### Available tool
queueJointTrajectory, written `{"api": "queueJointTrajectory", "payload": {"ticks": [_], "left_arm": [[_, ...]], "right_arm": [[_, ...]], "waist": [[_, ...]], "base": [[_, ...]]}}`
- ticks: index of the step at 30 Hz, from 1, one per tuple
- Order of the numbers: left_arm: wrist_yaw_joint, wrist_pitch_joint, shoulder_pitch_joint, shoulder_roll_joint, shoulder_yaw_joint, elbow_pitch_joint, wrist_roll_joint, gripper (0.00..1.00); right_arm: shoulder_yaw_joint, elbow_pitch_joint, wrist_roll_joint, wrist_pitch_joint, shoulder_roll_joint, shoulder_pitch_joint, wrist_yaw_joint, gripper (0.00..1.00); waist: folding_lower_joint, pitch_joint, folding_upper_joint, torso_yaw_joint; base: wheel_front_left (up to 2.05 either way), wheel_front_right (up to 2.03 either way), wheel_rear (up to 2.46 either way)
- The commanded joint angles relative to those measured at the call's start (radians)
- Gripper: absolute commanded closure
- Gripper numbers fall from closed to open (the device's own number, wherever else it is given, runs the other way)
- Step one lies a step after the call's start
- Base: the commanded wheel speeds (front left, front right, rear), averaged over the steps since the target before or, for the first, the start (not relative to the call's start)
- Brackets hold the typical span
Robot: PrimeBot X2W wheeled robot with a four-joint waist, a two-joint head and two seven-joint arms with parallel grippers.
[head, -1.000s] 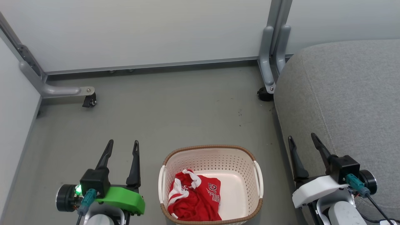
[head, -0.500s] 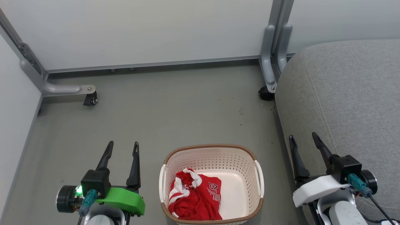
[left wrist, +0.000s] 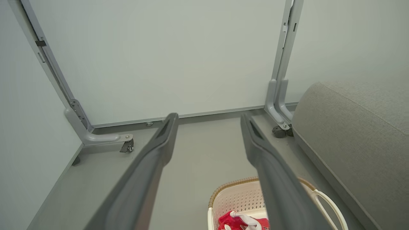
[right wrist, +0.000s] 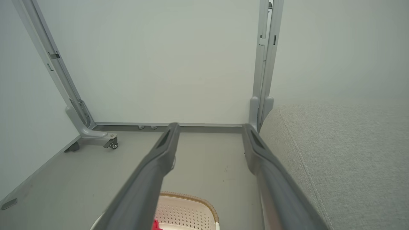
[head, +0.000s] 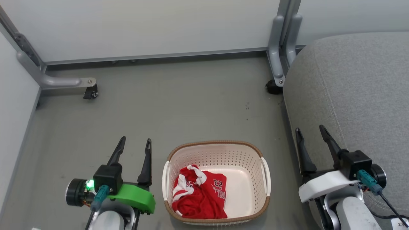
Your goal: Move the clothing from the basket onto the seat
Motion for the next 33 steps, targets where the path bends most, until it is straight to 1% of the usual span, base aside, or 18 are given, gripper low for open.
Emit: {"api": "queueJointTrajectory", "payload": {"ticks": [1,5,12,16,17,21,27,33], "left_arm": [[-0.009,-0.001,-0.028,0.005,-0.013,0.012,0.008,0.0],[-0.013,-0.001,-0.08,0.005,-0.074,0.059,0.014,0.0],[-0.016,-0.001,-0.211,0.005,-0.209,0.198,0.029,0.0],[-0.014,-0.001,-0.305,0.005,-0.295,0.298,0.047,0.0],[-0.013,-0.001,-0.345,0.006,-0.335,0.357,0.062,0.0],[-0.007,0.0,-0.439,0.006,-0.407,0.481,0.086,0.0],[0.001,0.03,-0.559,0.006,-0.475,0.633,0.085,0.0],[-0.002,0.071,-0.644,0.006,-0.514,0.751,0.072,0.0]], "right_arm": [[0.0,-0.008,0.008,-0.003,-0.002,-0.018,0.0,0.0],[0.007,-0.029,0.011,-0.003,-0.002,-0.052,0.0,0.0],[0.039,-0.07,0.016,-0.003,-0.002,-0.134,0.0,0.0],[0.064,-0.096,0.025,-0.003,-0.002,-0.189,0.0,0.0],[0.076,-0.108,0.032,-0.003,-0.002,-0.213,0.0,0.0],[0.096,-0.134,0.05,-0.003,-0.002,-0.26,0.0,0.0],[0.121,-0.164,0.082,-0.003,-0.002,-0.318,0.0,0.0],[0.139,-0.18,0.116,-0.003,-0.001,-0.357,0.0,0.0]], "waist": [[0.0,0.038,0.0,-0.003],[0.0,0.109,0.0,-0.008],[0.0,0.265,0.0,-0.039],[0.0,0.355,0.0,-0.067],[0.0,0.397,0.0,-0.083],[0.0,0.482,0.0,-0.115],[0.0,0.6,0.0,-0.158],[0.0,0.693,0.0,-0.194]], "base": [[0.0,0.0,0.0],[0.0,0.0,0.0],[0.0,0.0,0.0],[0.0,0.0,0.0],[0.0,0.0,0.0],[0.0,0.0,0.0],[0.0,0.0,0.0],[0.0,0.0,0.0]]}}
